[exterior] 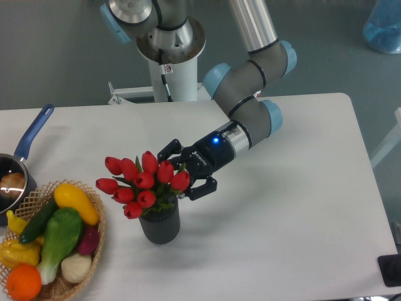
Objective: Insert the flowers into the vase
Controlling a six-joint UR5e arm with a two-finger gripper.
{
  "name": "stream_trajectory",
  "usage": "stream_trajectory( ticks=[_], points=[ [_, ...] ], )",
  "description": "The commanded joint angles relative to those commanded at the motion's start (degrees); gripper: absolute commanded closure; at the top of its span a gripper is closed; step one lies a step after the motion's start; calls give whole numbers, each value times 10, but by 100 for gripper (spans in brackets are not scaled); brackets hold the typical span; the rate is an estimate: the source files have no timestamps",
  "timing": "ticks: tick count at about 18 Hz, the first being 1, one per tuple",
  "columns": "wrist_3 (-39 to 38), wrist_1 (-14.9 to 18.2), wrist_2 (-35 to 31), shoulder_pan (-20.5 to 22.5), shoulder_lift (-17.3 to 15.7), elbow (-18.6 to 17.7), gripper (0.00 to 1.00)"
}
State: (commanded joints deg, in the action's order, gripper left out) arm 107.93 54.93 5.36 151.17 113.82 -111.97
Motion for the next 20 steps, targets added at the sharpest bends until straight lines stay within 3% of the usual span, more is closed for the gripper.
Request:
stream_trajectory(
  ticks=[4, 8, 15, 20],
  points=[
    [-4, 1, -7, 9, -5, 1, 0],
    [-20, 1, -131, 32, -29, 1, 0],
    [-66, 2, -146, 110, -57, 35, 0],
    [-94, 2, -323, 162, -77, 62, 0]
  ],
)
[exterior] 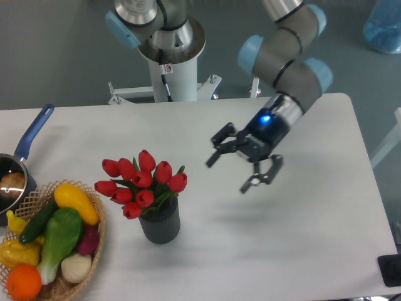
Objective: Insert the flowers into the vase
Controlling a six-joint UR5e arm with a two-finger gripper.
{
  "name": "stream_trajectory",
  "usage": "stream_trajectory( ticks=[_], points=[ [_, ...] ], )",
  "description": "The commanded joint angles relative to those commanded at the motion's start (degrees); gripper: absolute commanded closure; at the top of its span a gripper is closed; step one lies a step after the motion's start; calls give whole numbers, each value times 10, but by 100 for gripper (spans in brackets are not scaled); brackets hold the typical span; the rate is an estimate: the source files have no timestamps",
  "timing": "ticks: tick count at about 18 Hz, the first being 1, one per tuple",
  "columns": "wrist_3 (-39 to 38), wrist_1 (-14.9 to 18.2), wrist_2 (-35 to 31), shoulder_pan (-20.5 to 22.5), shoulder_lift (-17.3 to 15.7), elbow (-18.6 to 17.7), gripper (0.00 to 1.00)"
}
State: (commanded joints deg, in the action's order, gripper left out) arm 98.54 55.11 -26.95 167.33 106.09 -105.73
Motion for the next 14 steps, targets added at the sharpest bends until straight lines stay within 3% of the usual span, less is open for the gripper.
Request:
stream_trajectory(
  ticks=[3, 7, 11, 14],
  points=[
    [-12, 0, -71, 25, -22, 30, 0],
    [-12, 4, -356, 67, -53, 65, 0],
    [-3, 8, -447, 109, -62, 79, 0],
    [-2, 10, -533, 131, -91, 77, 0]
  ],
)
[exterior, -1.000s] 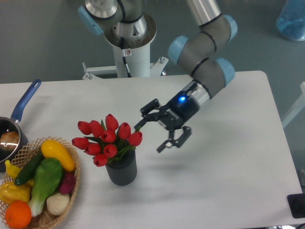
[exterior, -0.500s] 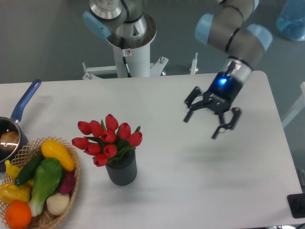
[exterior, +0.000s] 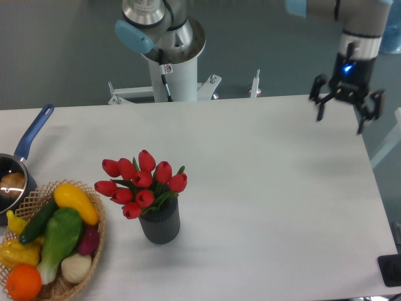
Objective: Insert the flowers into the vase
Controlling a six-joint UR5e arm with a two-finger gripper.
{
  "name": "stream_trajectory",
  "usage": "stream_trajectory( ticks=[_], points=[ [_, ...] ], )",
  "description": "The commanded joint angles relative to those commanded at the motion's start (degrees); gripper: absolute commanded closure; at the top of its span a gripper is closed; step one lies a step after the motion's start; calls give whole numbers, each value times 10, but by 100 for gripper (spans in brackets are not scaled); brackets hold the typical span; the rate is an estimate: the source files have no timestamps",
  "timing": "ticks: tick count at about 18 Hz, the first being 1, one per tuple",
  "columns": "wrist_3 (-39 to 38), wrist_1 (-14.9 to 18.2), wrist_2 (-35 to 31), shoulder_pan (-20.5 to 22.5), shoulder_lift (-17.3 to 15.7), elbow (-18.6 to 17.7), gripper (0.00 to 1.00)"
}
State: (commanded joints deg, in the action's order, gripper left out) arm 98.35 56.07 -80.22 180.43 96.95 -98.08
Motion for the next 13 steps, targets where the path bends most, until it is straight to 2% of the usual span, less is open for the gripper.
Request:
stream_trajectory(
  ticks=[3, 6, 7, 11, 13],
  points=[
    [0, 30, -47, 46, -32, -3, 0],
    [3, 77, -49, 107, -62, -1, 0],
    [17, 97, -49, 129, -73, 0, 0],
    [155, 161, -47, 215, -115, -2, 0],
    [181, 192, -49, 247, -129, 1, 0]
  ],
)
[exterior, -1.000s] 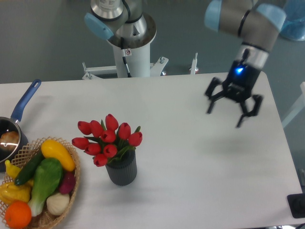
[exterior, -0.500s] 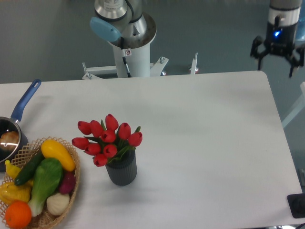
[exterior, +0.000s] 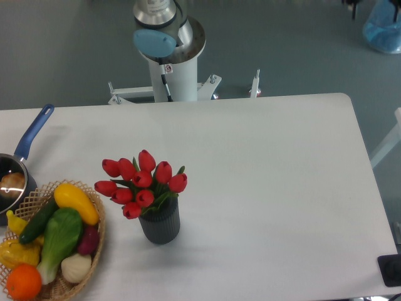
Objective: Insert the flowers into the vase
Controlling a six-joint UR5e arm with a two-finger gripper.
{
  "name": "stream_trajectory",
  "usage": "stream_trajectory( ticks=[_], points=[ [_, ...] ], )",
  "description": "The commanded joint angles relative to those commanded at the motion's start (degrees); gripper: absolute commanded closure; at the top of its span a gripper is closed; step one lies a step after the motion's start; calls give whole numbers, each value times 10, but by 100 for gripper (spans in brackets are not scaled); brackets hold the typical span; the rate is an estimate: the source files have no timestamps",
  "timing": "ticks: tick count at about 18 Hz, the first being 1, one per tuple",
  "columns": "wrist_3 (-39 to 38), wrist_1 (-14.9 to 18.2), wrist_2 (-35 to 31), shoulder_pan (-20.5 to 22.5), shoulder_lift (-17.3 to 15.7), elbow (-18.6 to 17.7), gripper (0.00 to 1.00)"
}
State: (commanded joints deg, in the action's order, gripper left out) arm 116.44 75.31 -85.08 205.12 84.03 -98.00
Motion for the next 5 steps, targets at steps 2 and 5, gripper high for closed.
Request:
stream_trajectory(
  ticks=[2, 5],
  points=[
    [25, 32, 1, 39, -15, -1, 0],
    [41, 65, 0, 78, -27, -2, 0]
  ],
)
